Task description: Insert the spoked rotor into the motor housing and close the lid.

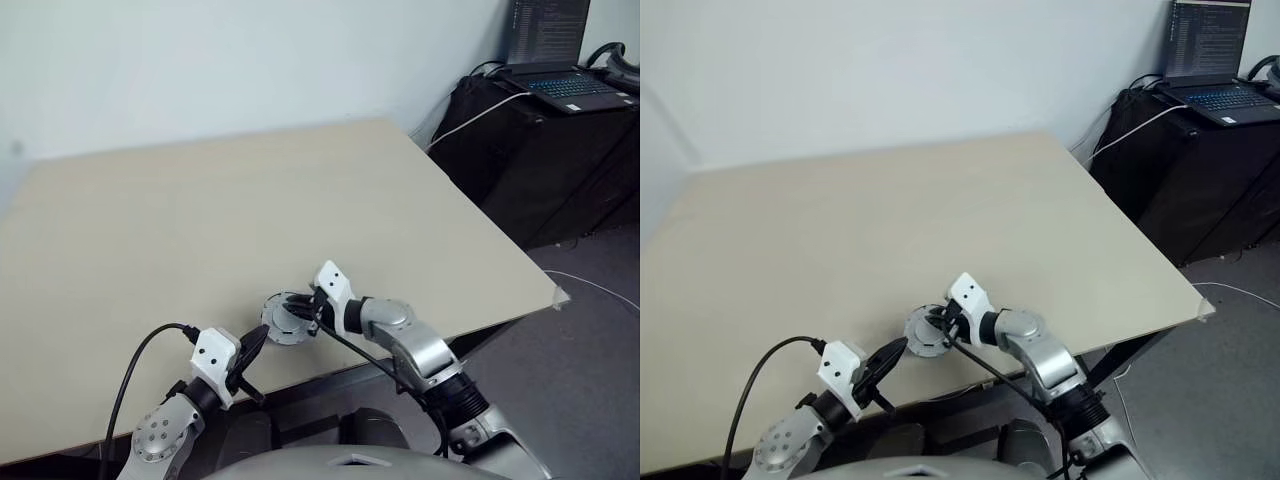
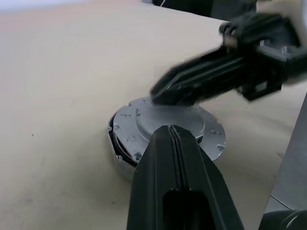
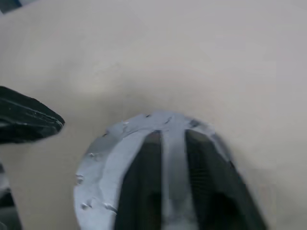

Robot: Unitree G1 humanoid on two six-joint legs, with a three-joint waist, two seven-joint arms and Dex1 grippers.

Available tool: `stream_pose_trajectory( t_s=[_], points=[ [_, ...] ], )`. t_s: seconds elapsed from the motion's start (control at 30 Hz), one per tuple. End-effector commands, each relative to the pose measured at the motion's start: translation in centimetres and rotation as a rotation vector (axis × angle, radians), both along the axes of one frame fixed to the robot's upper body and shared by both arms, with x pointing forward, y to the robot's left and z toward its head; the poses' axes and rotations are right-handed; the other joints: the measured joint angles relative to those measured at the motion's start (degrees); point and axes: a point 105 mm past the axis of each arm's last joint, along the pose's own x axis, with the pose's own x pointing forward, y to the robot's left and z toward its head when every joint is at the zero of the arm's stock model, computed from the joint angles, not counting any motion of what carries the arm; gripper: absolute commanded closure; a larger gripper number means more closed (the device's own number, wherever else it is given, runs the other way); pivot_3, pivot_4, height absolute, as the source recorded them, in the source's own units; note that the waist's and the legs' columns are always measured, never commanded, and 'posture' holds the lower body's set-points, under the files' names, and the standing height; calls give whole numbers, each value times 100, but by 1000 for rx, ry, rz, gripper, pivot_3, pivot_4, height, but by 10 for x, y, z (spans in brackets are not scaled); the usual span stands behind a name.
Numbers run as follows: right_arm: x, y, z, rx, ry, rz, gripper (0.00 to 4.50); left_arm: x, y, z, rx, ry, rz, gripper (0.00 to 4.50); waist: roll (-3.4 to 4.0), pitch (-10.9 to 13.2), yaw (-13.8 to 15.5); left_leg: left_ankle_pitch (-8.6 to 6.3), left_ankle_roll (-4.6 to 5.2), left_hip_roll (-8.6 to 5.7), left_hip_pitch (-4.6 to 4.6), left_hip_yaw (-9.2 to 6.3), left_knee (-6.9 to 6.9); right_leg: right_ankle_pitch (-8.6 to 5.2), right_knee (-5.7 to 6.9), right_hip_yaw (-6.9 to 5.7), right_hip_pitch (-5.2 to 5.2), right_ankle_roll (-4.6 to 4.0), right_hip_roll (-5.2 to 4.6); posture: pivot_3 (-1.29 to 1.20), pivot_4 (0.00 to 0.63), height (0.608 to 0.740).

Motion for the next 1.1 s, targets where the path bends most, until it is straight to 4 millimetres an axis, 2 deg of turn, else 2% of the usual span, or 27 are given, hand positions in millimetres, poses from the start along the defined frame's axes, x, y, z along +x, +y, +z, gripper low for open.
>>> stream_pose_trajectory(
  t_s=[0.03, 0.27, 0.3, 0.6, 0.83, 0.93, 1.0, 1.1],
  points=[
    [4, 4, 17, 21, -89, 53, 2509, 2, 1, 3, 5, -40, -3, 4500, 0, 0, -3, 0, 0, 1, 0, -1, 0, 0, 0, 0, 0, 0, 2, 0, 0, 740],
    [-5, 6, 8, -19, -72, 182, 211, -2, 5, -6, 16, -31, 5, 4500, -1, -1, 0, 0, -1, 4, 0, 0, 0, -1, 0, 2, 0, -1, 7, 0, 0, 740],
    [-6, 7, 6, -25, -67, 194, 38, -3, 6, -7, 16, -30, 5, 4500, -1, -1, 1, 0, -1, 4, 0, 0, 0, -1, 0, 2, 0, -1, 6, 0, 0, 740],
    [-5, 12, -5, -57, -41, 224, 38, -3, 12, -12, 14, -29, 16, 4500, 0, -1, 1, 0, -1, 4, 0, 1, 0, 0, 0, 2, 0, -1, 6, 0, 0, 740],
    [1, 11, -10, -75, -35, 218, 38, -3, 9, -13, 4, -31, 20, 4500, 0, -1, 1, 0, -1, 4, 0, 1, 0, 0, 0, 1, 0, -1, 7, 0, 0, 740],
    [3, 11, -8, -66, -34, 209, 644, -2, 7, -12, 2, -32, 23, 4500, 0, -1, 2, 1, -1, 4, 0, 1, 0, 0, 1, 2, 0, -1, 7, 0, 0, 740],
    [3, 11, -8, -65, -36, 205, 1211, -2, 6, -11, 0, -33, 24, 4500, -1, -1, 3, 1, -1, 4, 0, 2, 0, 1, 1, 2, 1, 0, 6, 0, 0, 740],
    [3, 10, -7, -59, -38, 193, 1234, -1, 3, -7, -4, -37, 24, 4500, 0, -1, 3, 1, -1, 4, 0, 2, 1, 1, 1, 2, 1, 0, 6, 0, 0, 740]
  ],
)
